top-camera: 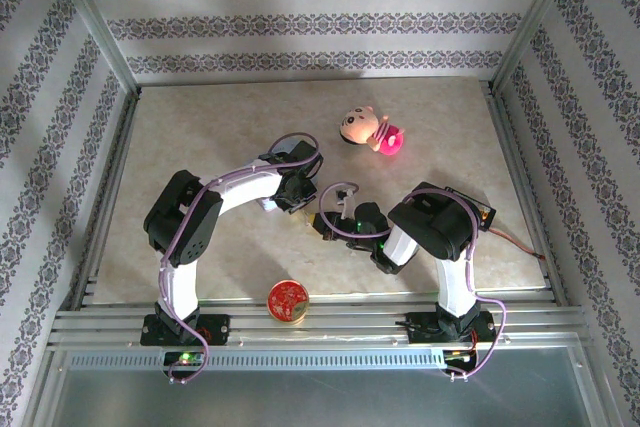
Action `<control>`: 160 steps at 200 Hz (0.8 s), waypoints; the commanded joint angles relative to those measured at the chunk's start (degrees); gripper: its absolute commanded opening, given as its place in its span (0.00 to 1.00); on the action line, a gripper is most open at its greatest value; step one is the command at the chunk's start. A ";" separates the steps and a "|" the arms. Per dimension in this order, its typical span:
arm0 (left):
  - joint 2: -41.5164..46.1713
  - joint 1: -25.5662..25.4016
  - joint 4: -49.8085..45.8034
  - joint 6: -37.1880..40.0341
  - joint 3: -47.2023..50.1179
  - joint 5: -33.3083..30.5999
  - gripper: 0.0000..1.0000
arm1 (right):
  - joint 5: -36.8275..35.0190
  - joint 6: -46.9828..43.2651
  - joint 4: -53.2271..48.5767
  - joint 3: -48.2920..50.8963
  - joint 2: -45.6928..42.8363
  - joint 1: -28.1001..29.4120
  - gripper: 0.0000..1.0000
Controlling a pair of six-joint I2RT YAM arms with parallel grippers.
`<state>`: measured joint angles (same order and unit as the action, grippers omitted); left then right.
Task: Unlock a padlock with a key
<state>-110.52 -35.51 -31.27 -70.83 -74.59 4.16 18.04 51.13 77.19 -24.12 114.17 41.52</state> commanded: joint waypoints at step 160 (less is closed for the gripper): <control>2.62 0.61 0.08 0.25 1.42 1.91 0.29 | -0.38 2.44 -3.80 0.83 5.19 -1.35 0.00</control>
<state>-110.10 -35.48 -30.83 -70.78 -74.06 4.71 18.76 53.30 80.68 -24.45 115.98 40.60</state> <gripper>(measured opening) 0.319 0.041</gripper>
